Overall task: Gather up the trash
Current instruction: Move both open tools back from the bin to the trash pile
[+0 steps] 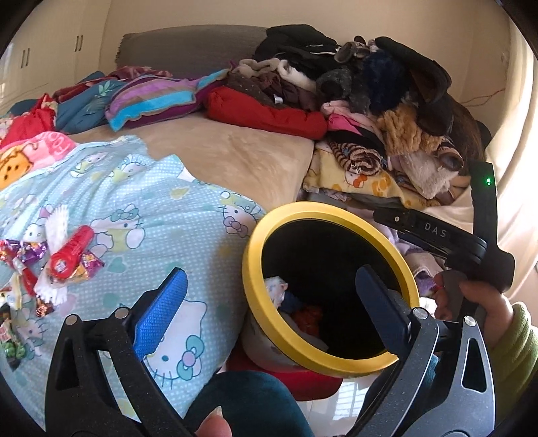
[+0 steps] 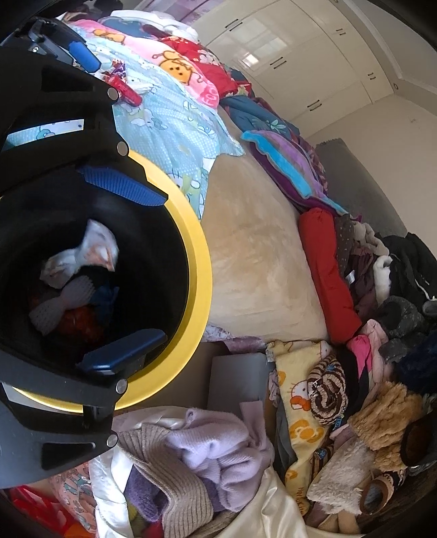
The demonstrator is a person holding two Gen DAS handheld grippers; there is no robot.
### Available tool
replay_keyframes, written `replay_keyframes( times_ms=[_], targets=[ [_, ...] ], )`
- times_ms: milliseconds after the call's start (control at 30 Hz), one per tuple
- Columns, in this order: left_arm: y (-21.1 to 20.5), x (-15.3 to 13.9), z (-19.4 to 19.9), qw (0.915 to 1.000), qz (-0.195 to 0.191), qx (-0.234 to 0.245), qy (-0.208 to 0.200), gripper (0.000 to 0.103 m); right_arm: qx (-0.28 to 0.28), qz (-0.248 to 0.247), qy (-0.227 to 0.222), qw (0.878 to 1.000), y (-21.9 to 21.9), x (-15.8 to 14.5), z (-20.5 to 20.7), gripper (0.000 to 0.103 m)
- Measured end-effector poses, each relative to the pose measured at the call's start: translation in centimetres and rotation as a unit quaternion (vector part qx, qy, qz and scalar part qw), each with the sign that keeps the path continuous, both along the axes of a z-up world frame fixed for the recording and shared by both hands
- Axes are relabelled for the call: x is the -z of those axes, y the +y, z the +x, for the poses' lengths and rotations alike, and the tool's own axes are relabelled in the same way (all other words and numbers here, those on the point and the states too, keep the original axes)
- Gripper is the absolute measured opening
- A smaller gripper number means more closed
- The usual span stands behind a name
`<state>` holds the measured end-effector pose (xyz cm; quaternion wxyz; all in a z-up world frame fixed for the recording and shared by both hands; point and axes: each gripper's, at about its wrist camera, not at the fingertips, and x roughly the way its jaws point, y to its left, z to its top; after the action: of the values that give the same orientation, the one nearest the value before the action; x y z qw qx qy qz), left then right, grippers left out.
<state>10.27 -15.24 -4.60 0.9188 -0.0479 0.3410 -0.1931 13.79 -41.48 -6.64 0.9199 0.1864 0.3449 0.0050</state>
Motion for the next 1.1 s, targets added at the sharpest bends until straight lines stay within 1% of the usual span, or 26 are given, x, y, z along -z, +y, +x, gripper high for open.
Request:
replay_keyframes(
  times_ms=[300,533,833,1100],
  targets=[
    [1.2,-1.2,-0.6,0.9998,-0.003,-0.012,-0.018,0.092,-0.016,-0.007,-0.009,1.0,1.8,-1.2,-0.4,0.075],
    [3.0,-2.2,-0.9,0.999,-0.002,-0.031,-0.032,0.092,-0.036,-0.019,-0.017,0.999,4.1,-2.4,-0.7,0.076],
    [6.0,-3.4,-1.2,0.997,-0.006,-0.062,-0.046,0.092,-0.077,-0.033,-0.033,0.996,8.0,-3.9,-1.3,0.078],
    [9.2,-4.4,-1.4,0.9933,-0.003,-0.098,-0.062,0.092,-0.118,-0.044,-0.047,0.991,12.0,-5.0,-1.9,0.078]
  ],
)
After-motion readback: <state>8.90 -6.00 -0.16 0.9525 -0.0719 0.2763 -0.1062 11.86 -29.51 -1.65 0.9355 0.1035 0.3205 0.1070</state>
